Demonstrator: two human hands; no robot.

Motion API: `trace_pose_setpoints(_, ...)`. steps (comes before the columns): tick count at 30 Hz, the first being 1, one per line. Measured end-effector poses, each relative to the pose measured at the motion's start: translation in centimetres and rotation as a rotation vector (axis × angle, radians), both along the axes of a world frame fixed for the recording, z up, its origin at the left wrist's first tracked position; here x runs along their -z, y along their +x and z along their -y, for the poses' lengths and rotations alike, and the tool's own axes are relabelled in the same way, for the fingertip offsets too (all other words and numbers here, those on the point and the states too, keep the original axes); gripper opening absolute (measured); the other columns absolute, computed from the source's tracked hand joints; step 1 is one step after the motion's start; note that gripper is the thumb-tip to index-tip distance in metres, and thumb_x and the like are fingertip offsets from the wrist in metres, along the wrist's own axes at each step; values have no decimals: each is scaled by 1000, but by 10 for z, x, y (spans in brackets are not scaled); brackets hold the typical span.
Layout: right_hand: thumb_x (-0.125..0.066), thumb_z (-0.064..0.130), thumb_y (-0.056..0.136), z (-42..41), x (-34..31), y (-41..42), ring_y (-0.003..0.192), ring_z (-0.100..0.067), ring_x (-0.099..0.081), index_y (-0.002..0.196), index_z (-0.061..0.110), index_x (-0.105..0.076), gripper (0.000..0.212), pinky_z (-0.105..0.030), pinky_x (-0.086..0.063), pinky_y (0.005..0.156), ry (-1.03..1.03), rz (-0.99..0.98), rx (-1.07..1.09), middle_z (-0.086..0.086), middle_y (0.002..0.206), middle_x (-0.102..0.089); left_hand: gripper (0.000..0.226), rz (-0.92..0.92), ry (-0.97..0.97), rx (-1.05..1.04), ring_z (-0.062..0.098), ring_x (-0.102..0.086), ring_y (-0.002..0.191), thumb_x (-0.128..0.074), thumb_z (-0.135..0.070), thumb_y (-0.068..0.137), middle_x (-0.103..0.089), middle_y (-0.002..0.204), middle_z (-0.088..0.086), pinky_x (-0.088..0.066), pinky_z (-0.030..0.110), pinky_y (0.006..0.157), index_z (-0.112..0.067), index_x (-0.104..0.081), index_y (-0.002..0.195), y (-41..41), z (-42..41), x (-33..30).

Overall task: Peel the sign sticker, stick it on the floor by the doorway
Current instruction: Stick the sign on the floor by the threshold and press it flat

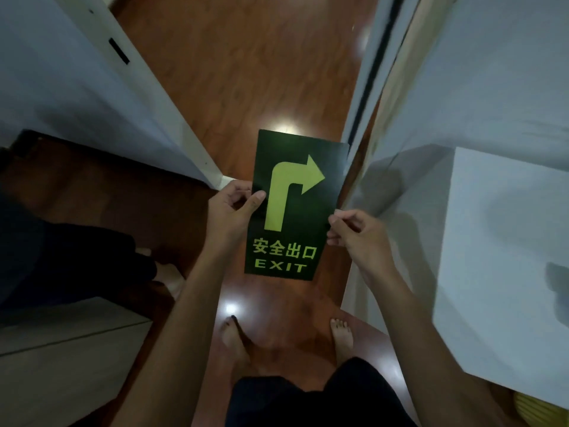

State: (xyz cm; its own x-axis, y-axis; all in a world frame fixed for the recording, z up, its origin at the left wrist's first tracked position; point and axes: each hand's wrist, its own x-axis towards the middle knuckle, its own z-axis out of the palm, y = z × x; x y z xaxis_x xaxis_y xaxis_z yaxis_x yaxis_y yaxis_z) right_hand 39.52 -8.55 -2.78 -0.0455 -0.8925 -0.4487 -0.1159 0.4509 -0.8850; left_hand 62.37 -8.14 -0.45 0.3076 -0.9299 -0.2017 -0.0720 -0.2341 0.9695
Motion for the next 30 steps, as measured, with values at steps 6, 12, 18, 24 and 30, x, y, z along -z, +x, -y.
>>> trace_pose_setpoints(6,-71,16,93,-10,46,104,70,-13,-72,84,19,-72,10,-38,-65,72,31,-57,92,-4,92,-73,14,128,50,134,-1,-68,84,-68,-13,89,-72,94,-3,-53,14,67,-13,-70,102,102,26,50)
trace_pose_setpoints(12,-72,17,92,-25,101,184,75,-25,-74,78,27,-73,17,-40,-65,72,104,-75,249,5,88,-72,15,206,130,270,15,-69,90,-70,-12,87,-73,92,3,-56,27,80,-16,-71,102,178,41,113)
trace_pose_setpoints(18,-73,22,89,-21,148,217,79,-30,-73,80,24,-74,10,-53,-62,78,99,-175,320,4,75,-74,26,106,220,229,7,-68,78,-75,-14,82,-74,78,-9,-54,21,71,-40,-76,86,200,57,164)
trace_pose_setpoints(24,-71,27,91,-10,189,225,73,-12,-72,81,30,-70,10,-41,-64,71,123,-244,300,8,78,-72,29,117,296,171,17,-72,91,-79,-17,79,-77,91,-7,-59,41,82,-45,-75,84,206,64,205)
trace_pose_setpoints(30,-69,19,94,4,267,243,75,-6,-69,86,28,-67,13,-19,-60,61,153,-250,261,12,81,-68,20,173,365,83,12,-66,76,-85,-16,71,-72,76,-8,-60,39,68,-29,-70,70,225,73,291)
